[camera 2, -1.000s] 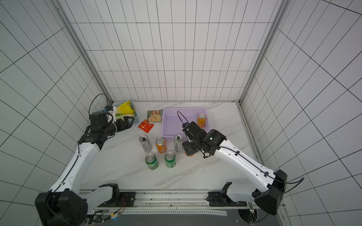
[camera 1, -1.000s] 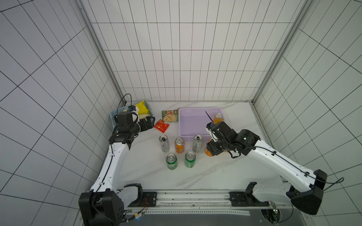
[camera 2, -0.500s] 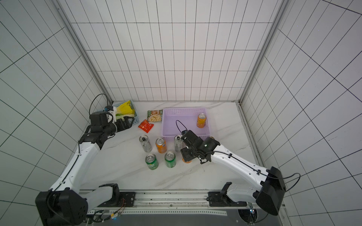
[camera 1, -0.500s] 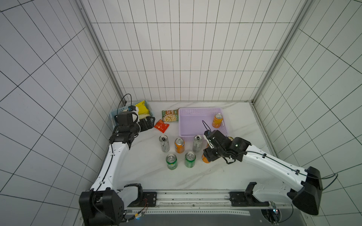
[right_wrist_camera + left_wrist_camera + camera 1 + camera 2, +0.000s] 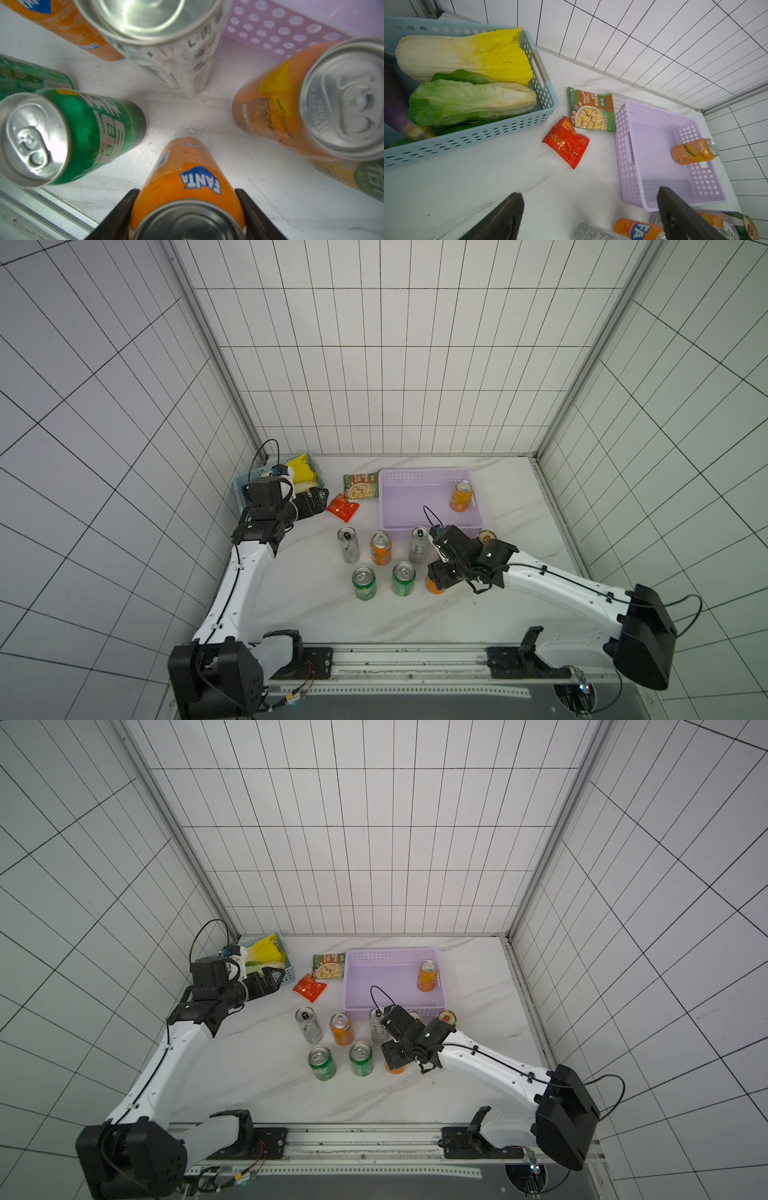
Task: Take out the drinks from the basket
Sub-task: Place the drink at the center of the board.
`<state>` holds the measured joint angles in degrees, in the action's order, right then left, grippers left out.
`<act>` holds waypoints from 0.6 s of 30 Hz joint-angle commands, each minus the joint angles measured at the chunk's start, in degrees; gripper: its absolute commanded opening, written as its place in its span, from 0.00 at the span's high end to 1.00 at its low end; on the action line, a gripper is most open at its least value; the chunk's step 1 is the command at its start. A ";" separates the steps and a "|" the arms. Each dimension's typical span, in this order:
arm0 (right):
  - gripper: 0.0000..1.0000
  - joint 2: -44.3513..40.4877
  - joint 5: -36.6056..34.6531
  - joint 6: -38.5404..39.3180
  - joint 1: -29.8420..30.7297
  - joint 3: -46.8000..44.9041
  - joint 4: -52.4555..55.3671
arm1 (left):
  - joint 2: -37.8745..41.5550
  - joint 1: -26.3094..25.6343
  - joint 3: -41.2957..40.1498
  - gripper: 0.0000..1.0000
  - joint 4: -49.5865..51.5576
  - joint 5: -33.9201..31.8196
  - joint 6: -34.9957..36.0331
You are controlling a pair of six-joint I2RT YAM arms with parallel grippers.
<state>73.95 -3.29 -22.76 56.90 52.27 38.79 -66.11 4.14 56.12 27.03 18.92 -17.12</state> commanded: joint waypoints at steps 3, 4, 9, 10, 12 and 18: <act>0.34 0.12 -0.88 -1.13 0.71 -2.25 -3.88 | -0.47 0.29 -0.13 0.02 -0.83 0.19 0.43; 0.34 0.12 -0.93 -1.10 0.67 -2.48 -4.06 | -0.47 0.28 -0.15 0.02 -0.88 0.23 0.43; 0.34 0.51 -1.19 -1.31 0.74 -3.21 -4.33 | -0.74 0.39 -0.09 0.02 -0.79 0.70 0.60; 0.34 0.51 -1.37 -1.32 0.77 -3.42 -4.42 | -0.75 0.43 -0.05 0.02 -0.79 0.85 0.65; 0.33 0.45 -1.46 -1.32 0.84 -3.58 -4.42 | -0.82 0.51 -0.04 0.02 -0.79 1.00 0.69; 0.30 0.13 -1.55 -1.19 0.83 -3.19 -3.68 | -0.94 0.59 -0.04 0.02 -0.83 0.98 0.77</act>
<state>74.26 -3.92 -23.22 57.14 49.89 35.81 -66.63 4.36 56.12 27.03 19.38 -17.08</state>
